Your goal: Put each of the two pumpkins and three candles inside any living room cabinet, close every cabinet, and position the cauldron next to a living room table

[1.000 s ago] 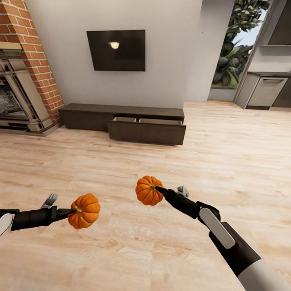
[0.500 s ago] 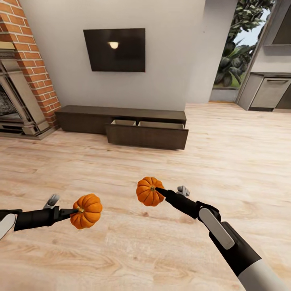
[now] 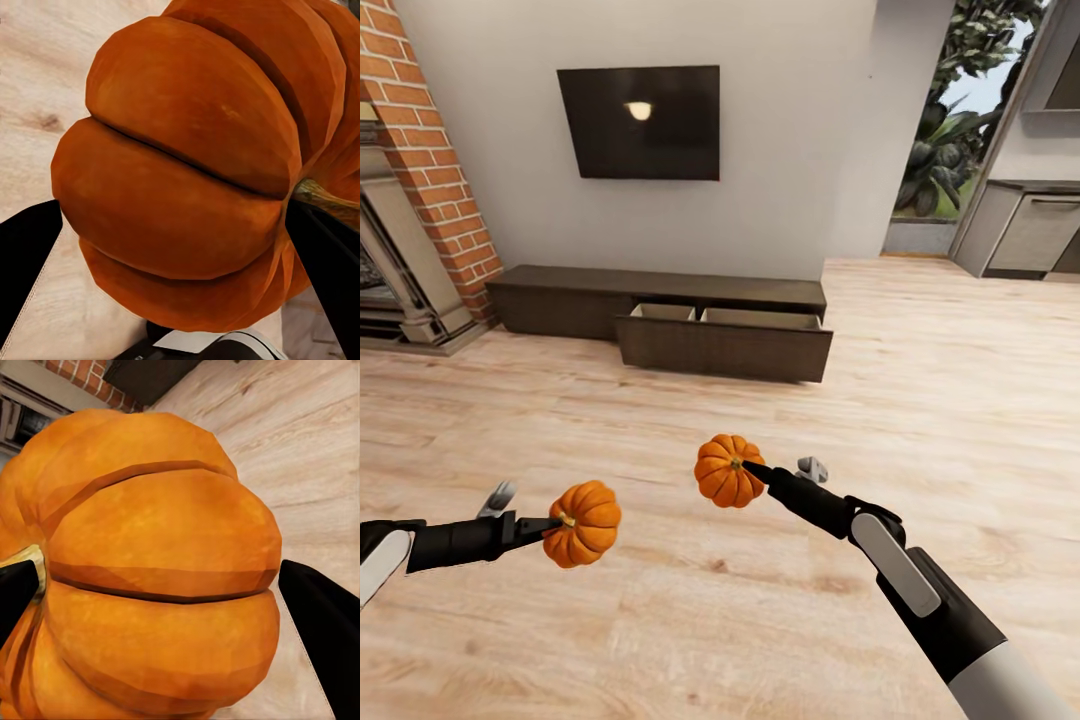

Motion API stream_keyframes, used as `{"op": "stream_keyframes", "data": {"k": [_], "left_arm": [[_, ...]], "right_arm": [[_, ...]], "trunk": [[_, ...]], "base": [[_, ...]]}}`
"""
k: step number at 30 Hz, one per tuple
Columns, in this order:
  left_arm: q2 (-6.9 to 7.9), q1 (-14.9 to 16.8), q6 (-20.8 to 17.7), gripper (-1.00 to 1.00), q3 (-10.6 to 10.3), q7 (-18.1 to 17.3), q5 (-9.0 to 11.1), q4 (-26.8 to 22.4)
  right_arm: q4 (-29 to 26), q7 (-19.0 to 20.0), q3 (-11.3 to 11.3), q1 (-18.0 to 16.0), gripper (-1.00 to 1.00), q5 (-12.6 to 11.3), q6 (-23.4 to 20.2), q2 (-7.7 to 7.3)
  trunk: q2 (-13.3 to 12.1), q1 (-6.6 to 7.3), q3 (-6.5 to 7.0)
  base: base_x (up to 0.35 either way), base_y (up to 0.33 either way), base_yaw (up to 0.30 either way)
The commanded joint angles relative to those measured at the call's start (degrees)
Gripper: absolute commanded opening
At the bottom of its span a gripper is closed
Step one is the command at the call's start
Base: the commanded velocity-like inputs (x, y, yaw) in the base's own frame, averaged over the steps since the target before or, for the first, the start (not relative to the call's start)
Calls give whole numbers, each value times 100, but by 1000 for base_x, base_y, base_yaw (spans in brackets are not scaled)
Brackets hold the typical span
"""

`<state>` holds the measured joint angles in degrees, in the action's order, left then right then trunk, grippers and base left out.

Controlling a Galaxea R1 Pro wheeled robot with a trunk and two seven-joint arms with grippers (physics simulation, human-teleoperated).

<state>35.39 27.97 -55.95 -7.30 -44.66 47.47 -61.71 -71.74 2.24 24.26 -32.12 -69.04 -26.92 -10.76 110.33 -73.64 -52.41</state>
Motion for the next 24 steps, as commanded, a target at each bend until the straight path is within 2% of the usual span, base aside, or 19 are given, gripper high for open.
{"op": "stream_keyframes", "data": {"k": [1,19,24], "left_arm": [[3,7,-48,-100,-6,-8,83,0],[3,7,-56,-100,1,-12,78,-3],[3,7,-57,-100,-7,-14,78,-1]], "right_arm": [[18,3,2,-5,-100,-53,-9,-4],[98,21,0,-5,-100,-107,-14,-5],[99,22,4,-5,-100,-117,-15,-5]], "trunk": [[2,-3,-4],[2,-3,-4],[2,-3,-4]], "base": [[333,0,0],[333,-1,0],[332,-86,0]]}}
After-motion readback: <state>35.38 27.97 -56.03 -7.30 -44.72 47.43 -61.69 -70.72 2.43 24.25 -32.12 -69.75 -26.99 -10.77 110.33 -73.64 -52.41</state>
